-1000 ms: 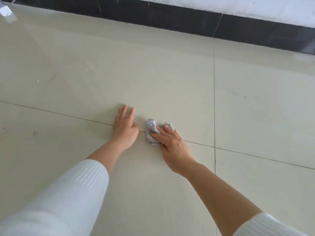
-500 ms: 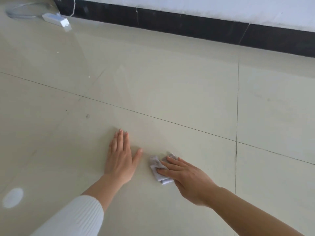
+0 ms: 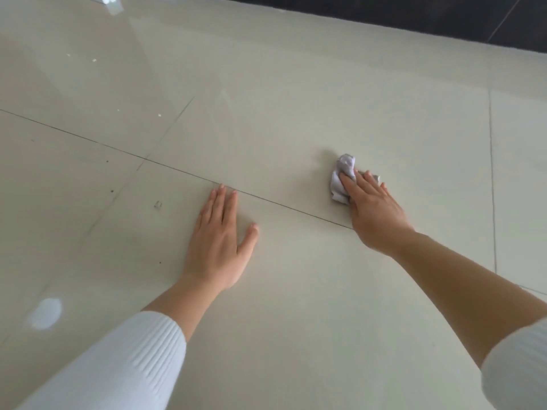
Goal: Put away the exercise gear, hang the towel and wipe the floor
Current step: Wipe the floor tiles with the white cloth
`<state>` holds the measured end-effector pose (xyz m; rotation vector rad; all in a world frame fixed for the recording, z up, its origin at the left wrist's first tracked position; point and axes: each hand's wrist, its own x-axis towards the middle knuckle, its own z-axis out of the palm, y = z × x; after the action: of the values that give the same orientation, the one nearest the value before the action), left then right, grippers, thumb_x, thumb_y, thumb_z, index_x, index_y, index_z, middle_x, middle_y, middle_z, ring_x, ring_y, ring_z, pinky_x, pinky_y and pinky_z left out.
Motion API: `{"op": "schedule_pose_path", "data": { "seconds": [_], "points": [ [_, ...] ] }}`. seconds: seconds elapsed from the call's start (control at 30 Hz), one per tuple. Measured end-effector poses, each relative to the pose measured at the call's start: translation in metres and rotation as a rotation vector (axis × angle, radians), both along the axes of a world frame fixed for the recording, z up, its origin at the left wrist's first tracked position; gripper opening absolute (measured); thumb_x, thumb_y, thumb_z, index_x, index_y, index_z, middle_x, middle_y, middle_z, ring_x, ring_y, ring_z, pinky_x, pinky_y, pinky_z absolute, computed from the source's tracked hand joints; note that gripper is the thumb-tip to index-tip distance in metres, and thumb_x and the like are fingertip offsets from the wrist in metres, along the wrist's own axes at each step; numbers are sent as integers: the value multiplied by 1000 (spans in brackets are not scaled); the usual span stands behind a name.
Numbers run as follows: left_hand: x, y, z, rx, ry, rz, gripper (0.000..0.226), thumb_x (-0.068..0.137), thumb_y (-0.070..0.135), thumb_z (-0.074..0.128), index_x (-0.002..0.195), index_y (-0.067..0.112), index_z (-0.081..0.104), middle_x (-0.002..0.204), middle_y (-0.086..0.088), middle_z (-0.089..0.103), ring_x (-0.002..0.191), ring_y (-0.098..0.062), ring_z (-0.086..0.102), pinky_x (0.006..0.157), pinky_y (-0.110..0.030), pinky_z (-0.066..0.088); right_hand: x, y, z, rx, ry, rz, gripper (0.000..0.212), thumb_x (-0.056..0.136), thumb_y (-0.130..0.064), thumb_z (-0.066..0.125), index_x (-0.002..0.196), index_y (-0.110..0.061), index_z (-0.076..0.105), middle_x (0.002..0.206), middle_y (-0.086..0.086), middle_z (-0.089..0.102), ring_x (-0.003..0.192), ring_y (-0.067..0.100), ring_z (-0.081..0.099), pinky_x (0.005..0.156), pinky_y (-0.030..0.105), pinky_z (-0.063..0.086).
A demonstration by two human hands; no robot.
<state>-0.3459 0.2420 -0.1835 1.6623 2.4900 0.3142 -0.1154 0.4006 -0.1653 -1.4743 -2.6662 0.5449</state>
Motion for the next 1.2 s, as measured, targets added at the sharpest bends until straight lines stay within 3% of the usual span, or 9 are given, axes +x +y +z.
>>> {"op": "schedule_pose_path", "data": {
  "seconds": [0.33,0.53,0.63,0.77,0.9,0.97,1.07,1.17,1.2],
  "points": [
    [-1,0,1,38,-46,14,72,90,51,27,151,12,23,160,-7,13,148,-19,8,120,-35,13,-94,57,0,-24,12,-182,71,85,1,35,150,-25,24,158,1,18,146,25,6,120,40,6],
    [-1,0,0,71,-48,7,66,92,41,20,150,11,26,160,-9,16,148,-19,10,119,-31,6,-135,8,-7,-27,218,145,63,86,2,39,143,-25,42,149,-2,39,140,22,24,117,40,15],
    [-2,1,0,70,-48,-2,66,92,37,14,150,8,26,159,-11,18,148,-20,11,120,-31,6,-120,-32,-5,-62,280,235,55,90,-2,37,140,-23,49,149,-3,42,142,23,25,118,40,12],
    [-4,0,1,52,-56,-41,65,93,33,12,148,3,28,158,-16,19,148,-24,11,121,-35,9,-86,-105,3,-137,265,225,58,94,0,40,143,-30,43,154,-12,33,147,15,16,118,27,0],
    [-3,-1,2,46,-59,-26,60,94,27,20,145,0,34,155,-19,24,145,-30,19,119,-40,17,-45,-161,8,-90,219,220,65,84,0,58,139,-31,47,149,-11,40,143,14,28,117,39,15],
    [-4,2,3,19,-53,-21,61,93,28,21,144,-2,36,153,-22,27,144,-34,22,118,-42,19,-27,-186,11,-88,173,217,69,78,-4,62,138,-34,46,148,-14,42,140,14,34,116,38,19],
    [0,6,4,-35,-38,-25,58,93,22,28,144,-5,34,152,-27,26,144,-38,20,118,-45,17,-3,-220,17,-111,99,265,72,71,-8,58,137,-37,47,147,-16,42,139,12,37,116,31,19],
    [7,8,11,-113,-7,-5,55,96,14,37,146,-5,27,154,-26,21,145,-38,15,119,-45,14,34,-227,26,-76,-83,349,74,67,-6,44,134,-36,51,144,-15,48,134,11,44,111,35,19],
    [9,10,14,-148,4,1,55,97,14,36,148,-4,23,156,-25,18,146,-37,13,119,-44,13,50,-224,30,-45,-139,357,75,65,-5,49,134,-35,52,143,-13,49,133,12,46,109,35,20]
  ]
}}
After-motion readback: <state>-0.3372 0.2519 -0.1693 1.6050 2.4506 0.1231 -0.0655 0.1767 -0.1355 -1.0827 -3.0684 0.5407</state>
